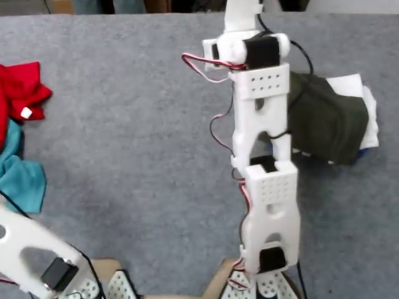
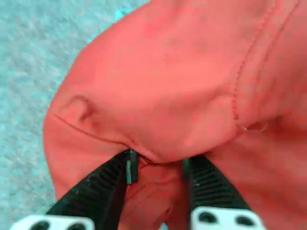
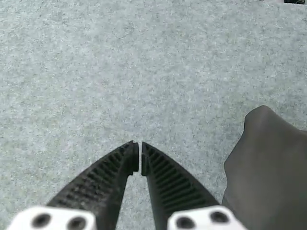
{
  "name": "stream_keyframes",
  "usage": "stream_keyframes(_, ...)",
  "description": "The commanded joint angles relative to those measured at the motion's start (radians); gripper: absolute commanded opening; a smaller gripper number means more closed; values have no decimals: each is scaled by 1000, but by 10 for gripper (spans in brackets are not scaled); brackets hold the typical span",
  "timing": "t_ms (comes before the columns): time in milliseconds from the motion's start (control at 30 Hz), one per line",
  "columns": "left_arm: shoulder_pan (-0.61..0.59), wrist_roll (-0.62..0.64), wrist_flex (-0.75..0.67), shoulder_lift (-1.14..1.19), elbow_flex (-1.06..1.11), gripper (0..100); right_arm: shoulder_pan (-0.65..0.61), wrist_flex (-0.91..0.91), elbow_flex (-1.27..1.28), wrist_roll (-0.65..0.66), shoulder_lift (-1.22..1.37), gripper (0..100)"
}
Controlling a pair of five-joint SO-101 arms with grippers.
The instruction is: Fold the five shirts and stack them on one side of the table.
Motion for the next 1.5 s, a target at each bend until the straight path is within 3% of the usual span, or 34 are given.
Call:
stream_keyframes(0,-13,-8,86,-14,-199,18,-14,6,-28,9,-58,15)
stream_keyframes(167,2,52,284,-12,-516,30,-14,6,-28,9,-58,15)
stream_keyframes(333,77,58,393,-132,-498,29,-14,6,-28,11,-110,15)
stream_keyframes(633,245,117,393,-420,-478,29,37,6,-28,11,-177,15)
stream_keyframes(867,559,114,393,-736,-252,29,87,6,-28,11,-179,16)
stream_keyframes(1300,1363,103,388,-1548,487,29,235,3,-38,11,-179,19)
stream_keyframes(1467,1583,17,341,-1620,780,30,241,3,-30,37,-174,19)
